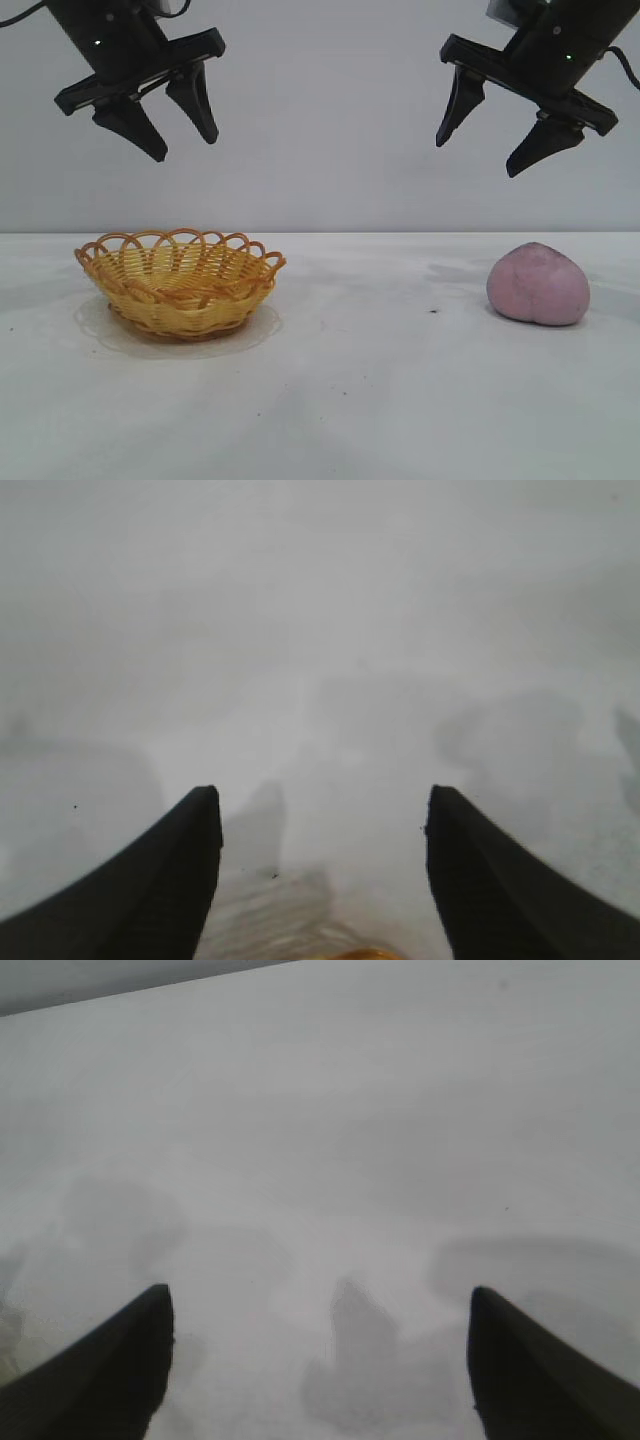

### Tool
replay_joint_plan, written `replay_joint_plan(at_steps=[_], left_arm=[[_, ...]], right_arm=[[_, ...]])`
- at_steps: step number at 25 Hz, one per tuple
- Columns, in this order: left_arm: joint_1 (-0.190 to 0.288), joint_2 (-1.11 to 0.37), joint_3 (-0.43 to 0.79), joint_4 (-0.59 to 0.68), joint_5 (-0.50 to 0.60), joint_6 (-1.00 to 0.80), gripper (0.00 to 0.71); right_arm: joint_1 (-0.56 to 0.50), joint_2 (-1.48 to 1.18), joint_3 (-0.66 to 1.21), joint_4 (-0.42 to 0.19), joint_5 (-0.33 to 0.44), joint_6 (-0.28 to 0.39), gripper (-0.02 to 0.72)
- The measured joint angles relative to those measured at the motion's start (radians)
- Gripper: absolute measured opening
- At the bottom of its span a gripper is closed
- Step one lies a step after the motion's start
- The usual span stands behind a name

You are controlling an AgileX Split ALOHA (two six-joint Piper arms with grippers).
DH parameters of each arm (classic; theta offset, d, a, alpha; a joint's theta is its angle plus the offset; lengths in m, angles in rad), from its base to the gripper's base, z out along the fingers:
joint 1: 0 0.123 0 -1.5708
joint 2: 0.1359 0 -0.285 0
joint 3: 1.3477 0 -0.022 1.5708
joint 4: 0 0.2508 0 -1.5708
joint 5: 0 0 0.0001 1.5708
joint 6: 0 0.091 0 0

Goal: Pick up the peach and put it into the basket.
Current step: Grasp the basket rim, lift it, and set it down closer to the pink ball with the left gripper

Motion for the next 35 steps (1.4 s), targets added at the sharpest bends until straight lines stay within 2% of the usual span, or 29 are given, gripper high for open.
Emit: replay_joint_plan(at_steps=[15,20,23,29,32,35], left_arm=[[0.0,0.0,0.0,0.0,0.002,0.001,0.391],[0.0,0.0,-0.002,0.013,0.036,0.009,0.391],[0.0,0.0,-0.024,0.107,0.12,0.023,0.391],[0.0,0.004,-0.143,0.323,0.405,0.044,0.391],[0.0,0.004,-0.196,0.347,0.537,0.119,0.391],[0.0,0.004,-0.22,0.347,0.625,0.198,0.391]], right_arm=[[0.0,0.0,0.0,0.0,0.0,-0.001,0.523],[0.001,0.0,0.0,0.0,0.0,-0.001,0.523],[0.001,0.0,0.0,0.0,0.0,-0.001,0.523],[0.001,0.0,0.0,0.0,0.006,-0.001,0.523],[0.001,0.0,0.0,0.0,0.012,-0.001,0.523],[0.001,0.0,0.0,0.0,0.015,-0.001,0.523]])
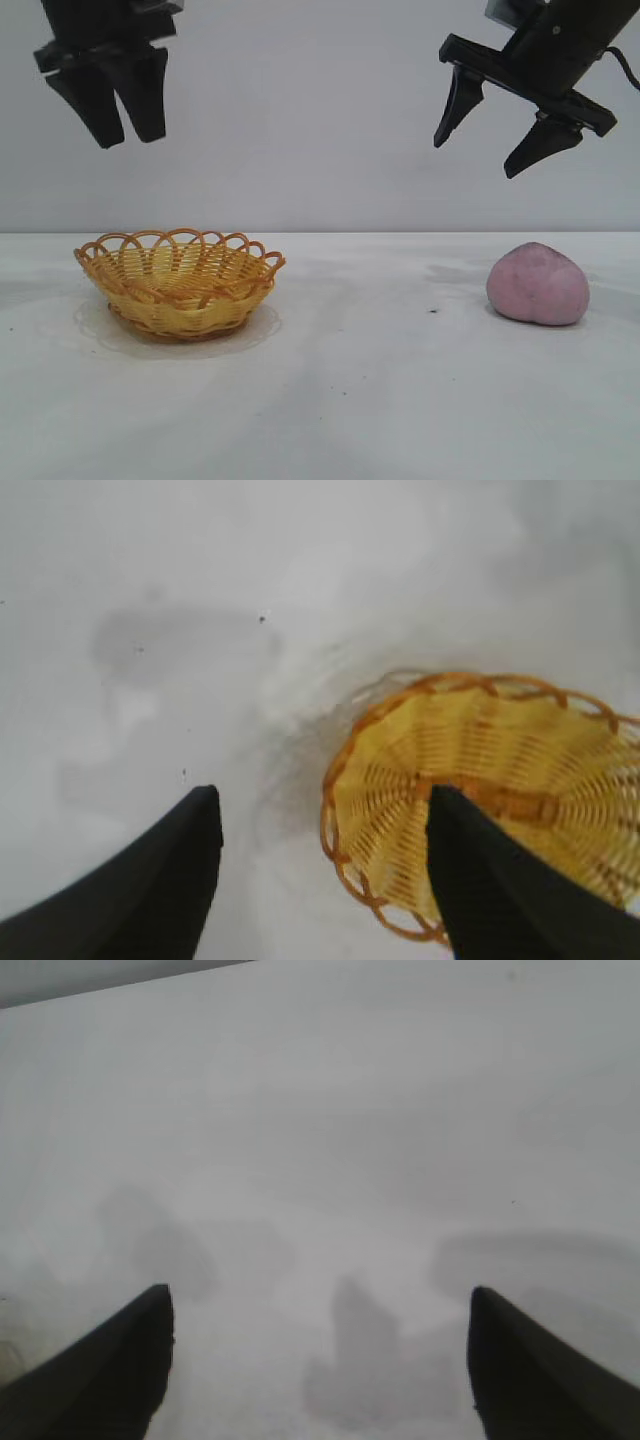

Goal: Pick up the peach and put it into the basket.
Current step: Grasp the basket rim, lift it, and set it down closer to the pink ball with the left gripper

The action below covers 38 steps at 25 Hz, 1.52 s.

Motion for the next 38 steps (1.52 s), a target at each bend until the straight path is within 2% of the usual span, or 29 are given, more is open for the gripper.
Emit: replay_joint_plan(at_steps=[4,10,21,36,38], left_arm=[[-0.002,0.015,-0.004,0.0,0.057,0.058,0.391],[-0.027,0.109,-0.026,0.014,0.062,0.087,0.391],[-0.031,0.295,-0.237,0.034,0.1,0.091,0.391],[-0.031,0.34,-0.241,0.037,0.106,0.091,0.391],[-0.031,0.356,-0.241,0.037,0.108,0.085,0.31]], right_arm=[[0.0,0.0,0.0,0.0,0.0,0.0,0.523],[0.0,0.0,0.0,0.0,0.008,0.0,0.523],[0.0,0.0,0.0,0.0,0.021,-0.002,0.523],[0.0,0.0,0.0,0.0,0.021,-0.027,0.523],[0.0,0.0,0.0,0.0,0.021,-0.027,0.523]])
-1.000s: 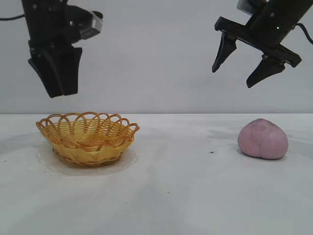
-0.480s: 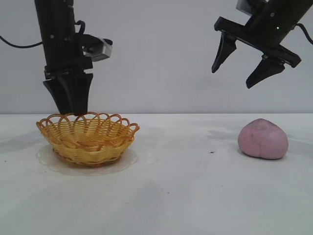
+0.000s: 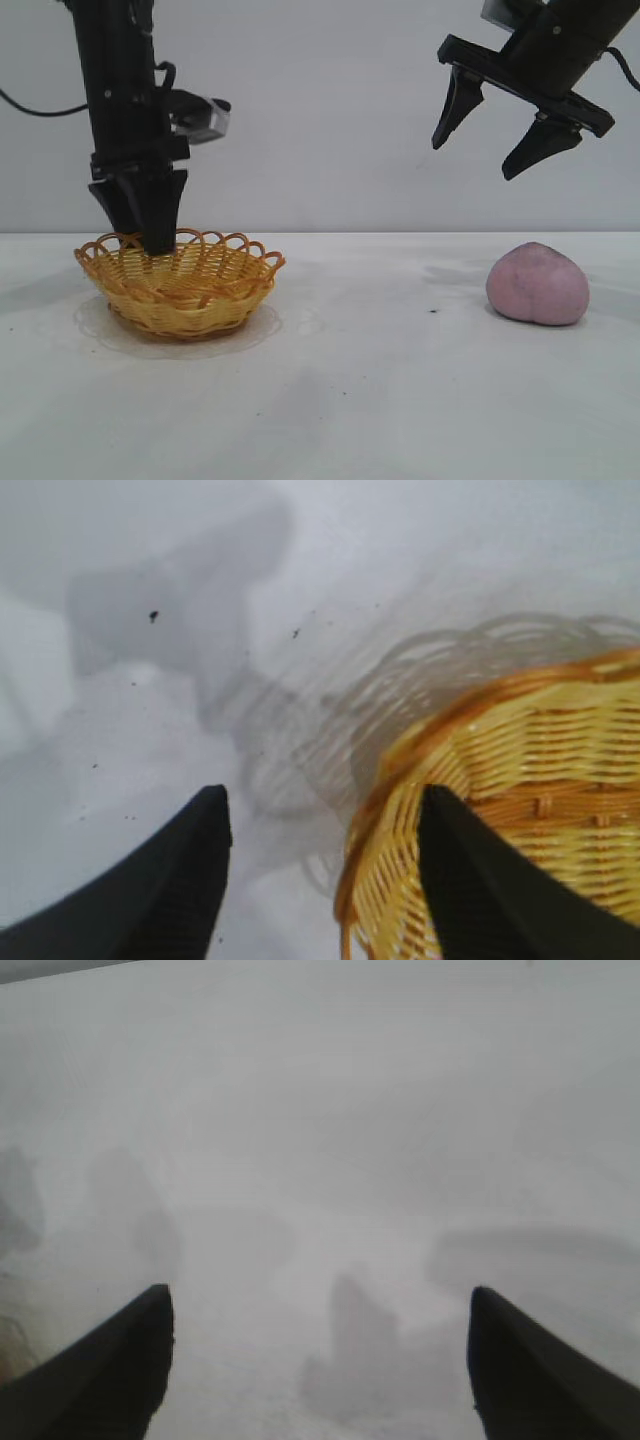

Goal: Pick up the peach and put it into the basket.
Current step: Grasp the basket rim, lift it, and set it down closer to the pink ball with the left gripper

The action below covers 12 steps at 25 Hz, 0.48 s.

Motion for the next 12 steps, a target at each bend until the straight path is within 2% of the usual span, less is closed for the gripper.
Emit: replay_joint_plan(at_steps=[3,5,6,8,9,12], left_arm=[[0.0,0.003,0.0,-0.007,0.0,0.0,0.144],[0.0,0.003,0.0,-0.011,0.007,0.0,0.069],[0.0,0.003,0.0,-0.015,0.011,-0.005,0.048],[0.0,0.001,0.0,-0.016,0.015,-0.033,0.064],[0.0,-0.001,0.0,-0.018,0.017,-0.058,0.0],[0.0,-0.022,0.0,-0.021,0.011,-0.134,0.0]], right_arm=[[0.0,0.0,0.0,0.0,0.0,0.0,0.523],[0.0,0.0,0.0,0.0,0.0,0.0,0.523],[0.0,0.0,0.0,0.0,0.0,0.0,0.523],[0.0,0.0,0.0,0.0,0.0,0.0,0.523],[0.0,0.0,0.0,0.0,0.0,0.0,0.523],[0.0,0.0,0.0,0.0,0.0,0.0,0.523]])
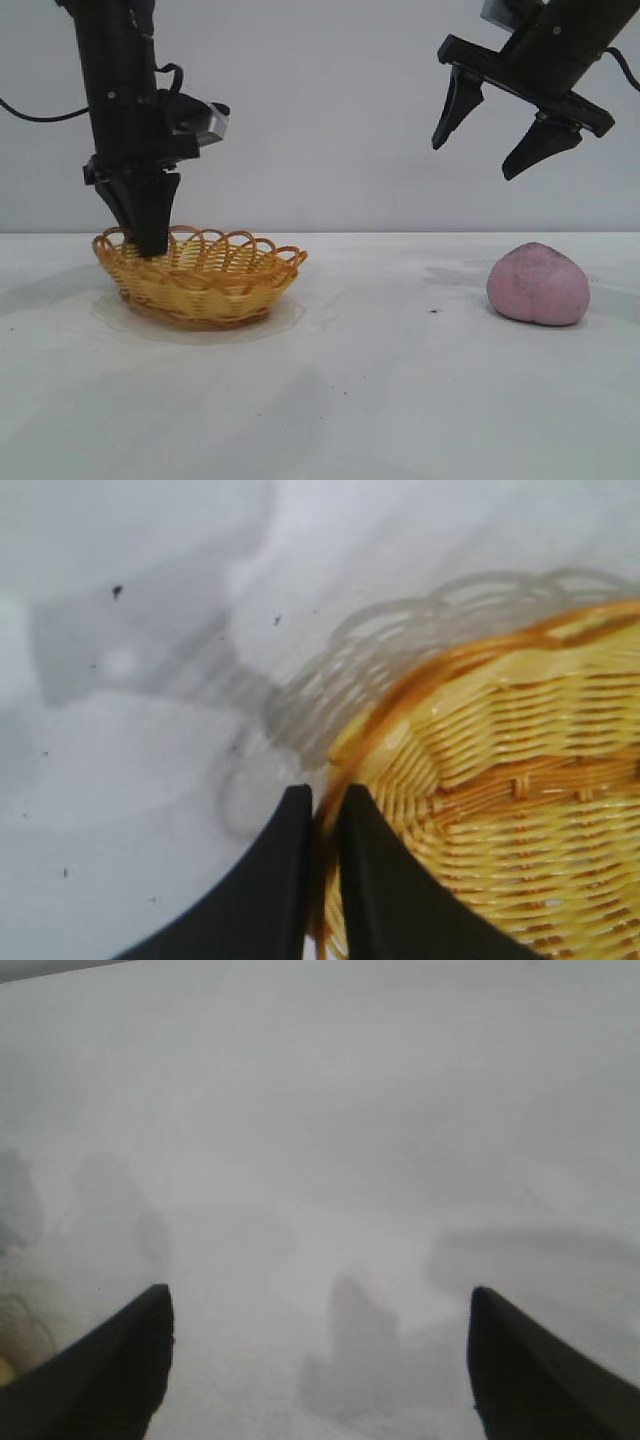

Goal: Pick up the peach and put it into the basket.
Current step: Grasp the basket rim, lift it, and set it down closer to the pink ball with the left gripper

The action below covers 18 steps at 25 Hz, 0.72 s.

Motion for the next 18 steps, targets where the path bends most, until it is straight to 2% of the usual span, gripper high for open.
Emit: replay_joint_plan(at_steps=[4,7,12,18], left_arm=[[0.0,-0.077,0.008,-0.039,-0.008,-0.136,0.0],[0.0,-0.148,0.062,-0.13,-0.012,-0.196,0.0],[0.0,-0.241,0.253,-0.299,-0.032,-0.227,0.0],[0.0,-0.327,0.524,-0.468,-0.227,-0.205,0.0]], right_arm=[[0.0,0.0,0.0,0.0,0.0,0.0,0.523],[0.0,0.0,0.0,0.0,-0.002,0.0,0.523],[0.0,0.0,0.0,0.0,-0.005,0.0,0.523],[0.0,0.0,-0.001,0.0,-0.003,0.0,0.523]])
